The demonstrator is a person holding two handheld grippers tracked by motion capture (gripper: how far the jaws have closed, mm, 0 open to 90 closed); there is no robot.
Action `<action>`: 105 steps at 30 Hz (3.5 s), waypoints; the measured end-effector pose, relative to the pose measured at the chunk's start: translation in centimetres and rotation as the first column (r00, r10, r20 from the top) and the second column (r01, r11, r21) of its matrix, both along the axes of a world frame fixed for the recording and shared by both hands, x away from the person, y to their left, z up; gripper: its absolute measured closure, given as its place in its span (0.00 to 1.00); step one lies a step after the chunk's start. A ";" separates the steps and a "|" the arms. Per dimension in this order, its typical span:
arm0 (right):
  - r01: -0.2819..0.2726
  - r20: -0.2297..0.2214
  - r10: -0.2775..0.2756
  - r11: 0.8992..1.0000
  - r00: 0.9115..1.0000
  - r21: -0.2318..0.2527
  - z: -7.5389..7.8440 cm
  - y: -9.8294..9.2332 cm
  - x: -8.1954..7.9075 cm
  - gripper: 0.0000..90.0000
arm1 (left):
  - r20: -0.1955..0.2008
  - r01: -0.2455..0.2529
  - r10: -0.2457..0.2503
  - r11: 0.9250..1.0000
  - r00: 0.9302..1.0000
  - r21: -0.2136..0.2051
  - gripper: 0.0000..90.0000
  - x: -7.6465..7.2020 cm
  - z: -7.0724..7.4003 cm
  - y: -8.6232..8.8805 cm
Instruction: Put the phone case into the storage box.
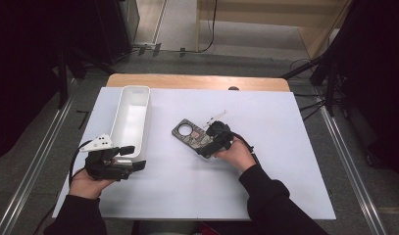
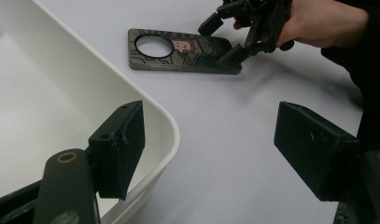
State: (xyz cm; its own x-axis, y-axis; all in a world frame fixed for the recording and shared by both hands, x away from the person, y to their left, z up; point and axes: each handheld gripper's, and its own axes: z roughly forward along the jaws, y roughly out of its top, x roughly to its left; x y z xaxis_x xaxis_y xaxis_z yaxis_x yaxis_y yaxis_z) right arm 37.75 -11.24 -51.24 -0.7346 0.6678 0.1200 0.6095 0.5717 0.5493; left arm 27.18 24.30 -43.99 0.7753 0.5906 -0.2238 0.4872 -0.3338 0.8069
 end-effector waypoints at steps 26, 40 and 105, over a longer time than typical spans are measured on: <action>0.003 0.070 0.005 0.994 0.998 -0.106 -0.2 1.1 -0.7 0.02 | 0.001 -0.005 0.005 1.000 1.000 0.006 0.27 0.0 0.0 0.1; 0.014 0.088 -0.007 0.997 0.996 -0.081 -0.1 0.5 -0.9 0.11 | 0.017 -0.006 0.006 1.000 1.000 0.006 0.27 -0.1 0.1 0.0; 0.208 -0.139 -0.169 0.917 0.976 0.340 4.1 -6.4 -1.4 0.12 | -0.166 -0.074 0.064 0.996 0.984 -0.058 0.29 3.7 4.2 -4.6</action>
